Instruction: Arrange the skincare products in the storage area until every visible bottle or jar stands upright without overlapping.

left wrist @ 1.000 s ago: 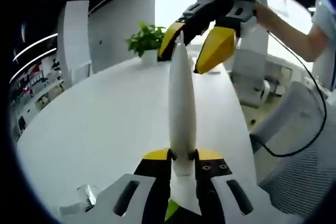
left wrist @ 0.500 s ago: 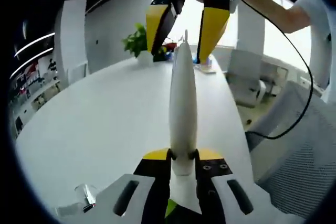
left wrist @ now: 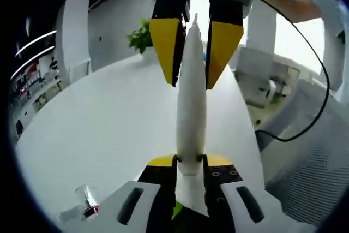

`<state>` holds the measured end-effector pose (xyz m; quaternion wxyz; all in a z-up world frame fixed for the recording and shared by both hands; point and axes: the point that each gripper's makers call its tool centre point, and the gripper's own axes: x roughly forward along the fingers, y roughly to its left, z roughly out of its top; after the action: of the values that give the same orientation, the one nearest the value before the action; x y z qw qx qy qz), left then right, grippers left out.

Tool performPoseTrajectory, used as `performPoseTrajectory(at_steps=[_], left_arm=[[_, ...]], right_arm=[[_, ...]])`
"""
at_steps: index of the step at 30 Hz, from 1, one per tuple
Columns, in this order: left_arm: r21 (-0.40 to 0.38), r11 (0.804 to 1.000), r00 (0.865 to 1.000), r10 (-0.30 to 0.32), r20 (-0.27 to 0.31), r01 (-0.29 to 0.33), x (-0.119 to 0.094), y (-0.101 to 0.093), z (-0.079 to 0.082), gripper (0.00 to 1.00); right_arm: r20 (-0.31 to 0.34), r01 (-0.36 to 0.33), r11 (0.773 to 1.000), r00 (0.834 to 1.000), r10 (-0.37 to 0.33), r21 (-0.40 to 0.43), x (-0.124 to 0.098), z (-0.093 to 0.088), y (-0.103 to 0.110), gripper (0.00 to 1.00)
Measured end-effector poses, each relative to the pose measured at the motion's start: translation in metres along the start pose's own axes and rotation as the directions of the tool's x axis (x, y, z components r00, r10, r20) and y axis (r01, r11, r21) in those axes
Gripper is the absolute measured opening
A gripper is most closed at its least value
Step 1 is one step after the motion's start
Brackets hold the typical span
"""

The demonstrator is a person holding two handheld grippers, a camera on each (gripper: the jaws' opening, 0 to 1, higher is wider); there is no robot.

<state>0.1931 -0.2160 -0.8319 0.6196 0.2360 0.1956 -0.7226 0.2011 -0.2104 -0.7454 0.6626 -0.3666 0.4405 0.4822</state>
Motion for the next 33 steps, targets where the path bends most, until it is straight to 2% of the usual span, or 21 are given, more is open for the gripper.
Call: performPoseTrajectory(at_steps=[2,3,4,5,6,8,9,11,17,33], left_arm=[[0.019,1.000,0.998,0.010,-0.059,-0.009,0.002,-0.001,-0.010,0.13],[0.042,0.999,0.995,0.022,-0.094,-0.019,0.002,0.001,-0.016,0.10],[0.079,0.997,0.987,0.014,-0.159,-0.002,0.001,-0.001,-0.026,0.00],[0.140,0.987,0.985,0.094,-0.142,-0.074,0.000,0.015,-0.020,0.00],[0.102,0.993,0.986,0.066,-0.155,-0.050,0.001,0.007,-0.024,0.00],[0.039,0.999,0.995,0.017,-0.097,-0.013,0.004,0.000,-0.015,0.00],[0.053,0.998,0.993,0.029,-0.111,-0.023,0.001,0.002,-0.016,0.00],[0.056,0.998,0.994,0.045,-0.099,-0.040,-0.002,0.004,-0.013,0.00],[0.016,0.998,0.997,0.057,-0.055,-0.057,-0.008,0.005,-0.005,0.00],[0.007,0.996,0.995,0.084,-0.053,-0.084,-0.013,0.008,-0.006,0.00]], right_arm=[[0.004,-0.002,1.000,1.000,0.002,0.001,0.000,0.000,0.000,0.08],[0.006,0.001,1.000,1.000,-0.001,0.003,0.000,0.000,-0.001,0.08],[0.007,0.000,1.000,1.000,0.000,0.009,0.000,-0.001,-0.001,0.08],[0.014,0.001,1.000,1.000,-0.001,0.021,-0.001,0.000,-0.001,0.07],[0.017,-0.001,1.000,1.000,0.001,0.022,-0.001,0.000,-0.001,0.07],[0.017,0.010,1.000,1.000,-0.010,-0.011,0.000,0.000,0.000,0.07],[0.019,0.015,0.999,1.000,-0.015,-0.030,-0.001,0.000,0.000,0.06],[0.016,0.015,1.000,1.000,-0.015,-0.023,-0.001,-0.001,0.000,0.06],[-0.006,0.032,0.999,0.999,-0.032,-0.029,-0.002,-0.007,-0.010,0.06],[-0.022,0.048,0.999,0.999,-0.049,-0.017,-0.006,-0.021,-0.037,0.06]])
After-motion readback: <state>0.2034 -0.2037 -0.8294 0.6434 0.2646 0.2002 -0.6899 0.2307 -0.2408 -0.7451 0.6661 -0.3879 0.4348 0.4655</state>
